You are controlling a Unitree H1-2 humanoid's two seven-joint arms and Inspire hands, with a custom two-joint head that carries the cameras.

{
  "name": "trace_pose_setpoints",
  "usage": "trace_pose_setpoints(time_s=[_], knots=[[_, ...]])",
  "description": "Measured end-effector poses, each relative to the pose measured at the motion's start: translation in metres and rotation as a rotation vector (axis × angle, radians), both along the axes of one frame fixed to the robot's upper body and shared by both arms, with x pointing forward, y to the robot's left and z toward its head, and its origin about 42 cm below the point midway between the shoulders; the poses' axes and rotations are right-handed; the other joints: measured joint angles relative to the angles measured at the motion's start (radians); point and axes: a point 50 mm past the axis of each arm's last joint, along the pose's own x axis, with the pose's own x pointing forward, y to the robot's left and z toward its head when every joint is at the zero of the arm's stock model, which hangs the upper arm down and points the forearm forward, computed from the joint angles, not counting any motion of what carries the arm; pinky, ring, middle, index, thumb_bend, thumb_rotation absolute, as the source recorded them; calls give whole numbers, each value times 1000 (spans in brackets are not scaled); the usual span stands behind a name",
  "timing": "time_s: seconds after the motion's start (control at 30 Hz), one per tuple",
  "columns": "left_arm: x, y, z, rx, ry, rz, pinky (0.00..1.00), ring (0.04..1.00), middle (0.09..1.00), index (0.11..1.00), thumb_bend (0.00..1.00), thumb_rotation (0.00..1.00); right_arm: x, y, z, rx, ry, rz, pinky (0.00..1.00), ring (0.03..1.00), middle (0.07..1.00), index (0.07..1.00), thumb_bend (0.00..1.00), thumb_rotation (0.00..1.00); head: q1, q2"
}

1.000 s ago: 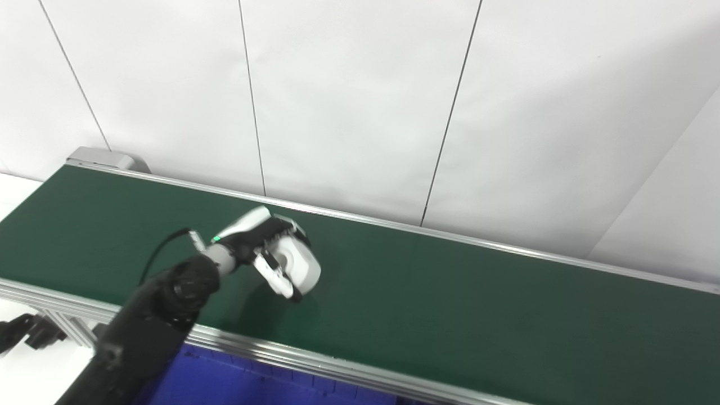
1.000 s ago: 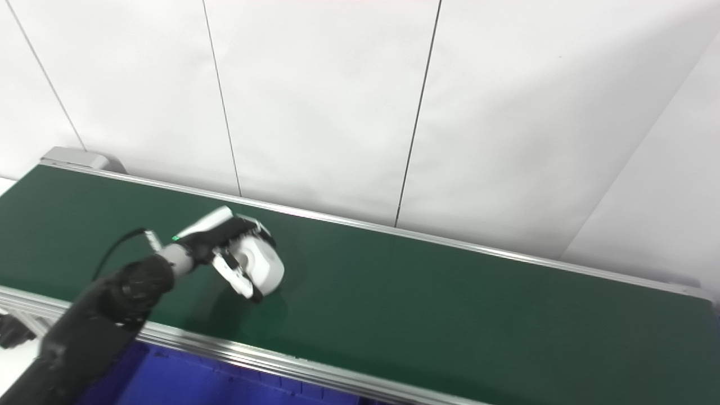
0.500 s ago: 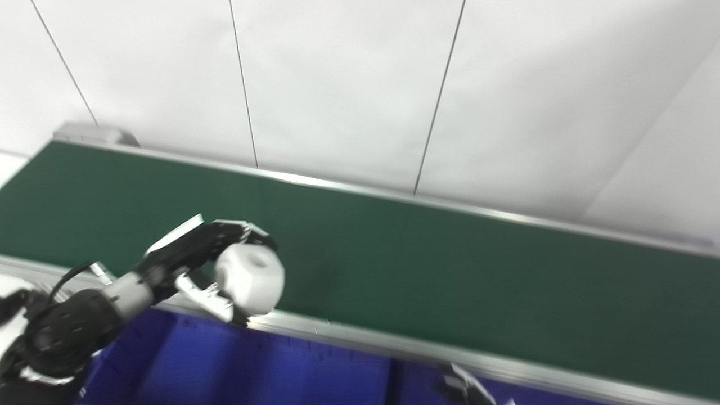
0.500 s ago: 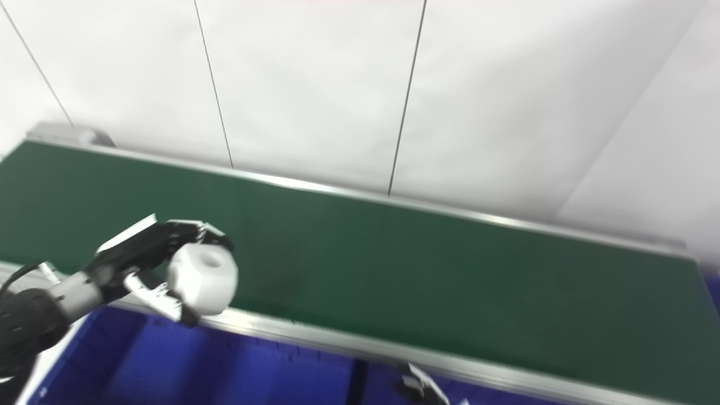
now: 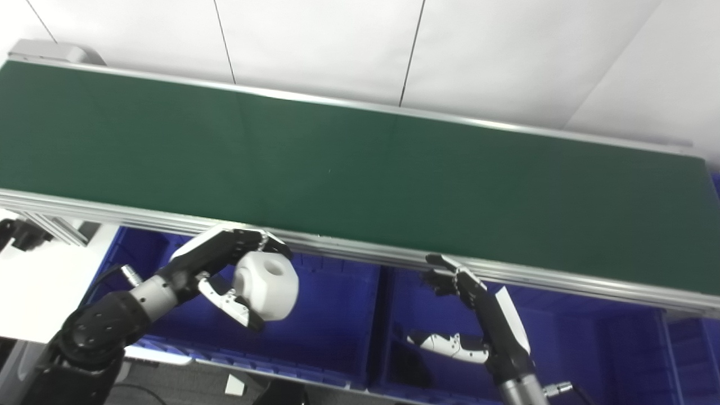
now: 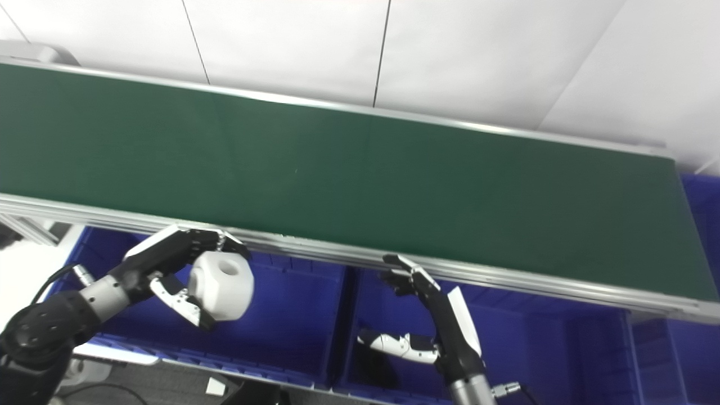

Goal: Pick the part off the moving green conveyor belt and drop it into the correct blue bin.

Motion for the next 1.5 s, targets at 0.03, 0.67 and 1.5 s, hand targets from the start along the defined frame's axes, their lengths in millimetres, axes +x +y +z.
trace_pose_setpoints(time_s=[0.03,0.67,1.5], knots=[[0,-4,-3,-1,3,2,412,455,523,461,500,0,-1,0,0,0,3,-1,702,736,726,821,759,333,0,0],[4,-53,-30,345,-76,-51,807,906,951,953,776,327,-3,2,3,10,6,-17,702,730,720,817,756,297,-17,8],[-15,-61,-46,-419,-77,39,763,811,833,814,883,264,-7,-6,-6,-47,29,-32,708,756,792,832,783,343,-98,-41]])
